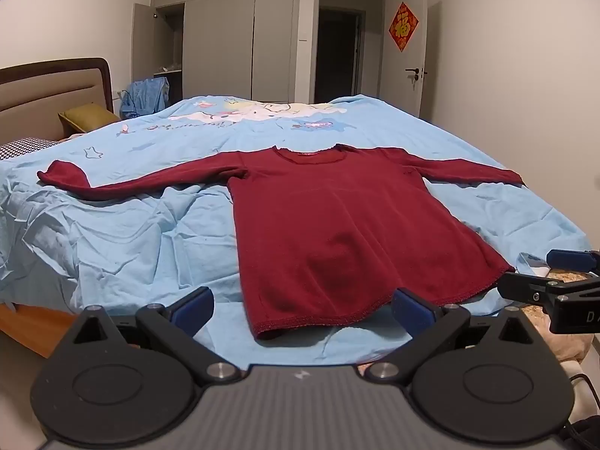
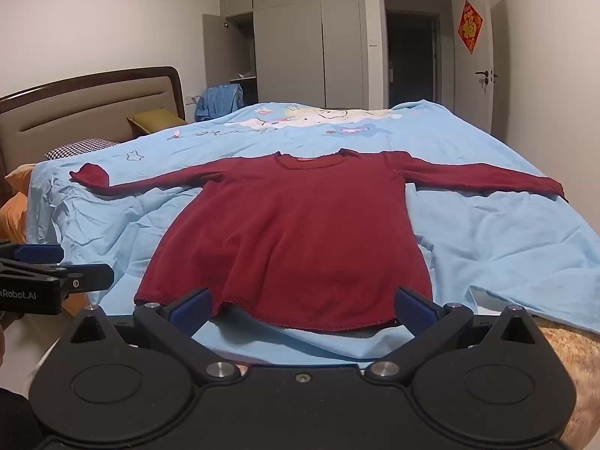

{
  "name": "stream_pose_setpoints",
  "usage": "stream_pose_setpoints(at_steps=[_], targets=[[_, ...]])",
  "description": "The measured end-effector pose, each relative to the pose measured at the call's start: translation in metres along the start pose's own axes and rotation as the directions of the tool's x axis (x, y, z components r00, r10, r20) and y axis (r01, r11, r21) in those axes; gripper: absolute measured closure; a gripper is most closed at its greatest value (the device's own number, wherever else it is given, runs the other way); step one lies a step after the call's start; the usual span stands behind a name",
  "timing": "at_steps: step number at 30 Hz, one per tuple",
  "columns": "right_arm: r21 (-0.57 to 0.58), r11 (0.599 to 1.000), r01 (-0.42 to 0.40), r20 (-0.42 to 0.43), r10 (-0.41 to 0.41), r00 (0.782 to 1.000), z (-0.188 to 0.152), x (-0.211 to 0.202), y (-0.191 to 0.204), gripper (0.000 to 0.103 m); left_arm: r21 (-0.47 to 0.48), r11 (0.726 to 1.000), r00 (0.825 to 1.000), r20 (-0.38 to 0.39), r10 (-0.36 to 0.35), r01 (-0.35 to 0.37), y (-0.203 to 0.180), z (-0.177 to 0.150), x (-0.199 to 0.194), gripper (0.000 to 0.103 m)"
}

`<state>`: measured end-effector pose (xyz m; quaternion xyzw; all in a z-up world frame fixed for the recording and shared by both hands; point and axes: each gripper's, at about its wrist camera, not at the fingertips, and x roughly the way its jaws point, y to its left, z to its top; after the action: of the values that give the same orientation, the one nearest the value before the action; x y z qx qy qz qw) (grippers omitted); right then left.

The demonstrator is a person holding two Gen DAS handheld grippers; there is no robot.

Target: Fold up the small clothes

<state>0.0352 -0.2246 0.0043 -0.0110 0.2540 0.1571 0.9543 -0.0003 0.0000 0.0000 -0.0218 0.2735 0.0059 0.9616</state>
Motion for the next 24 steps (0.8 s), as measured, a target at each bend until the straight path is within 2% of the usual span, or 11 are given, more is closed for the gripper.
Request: stream_pose_setpoints(at_steps=[24], targets=[[-0.001, 1.000, 0.000, -0.013, 0.000, 1.000, 0.0003, 0.0003, -0.0014, 0.001, 0.008, 1.000, 1.000, -0.001, 0.004, -0.004, 0.0011, 0.0024, -0.0015, 0.000]])
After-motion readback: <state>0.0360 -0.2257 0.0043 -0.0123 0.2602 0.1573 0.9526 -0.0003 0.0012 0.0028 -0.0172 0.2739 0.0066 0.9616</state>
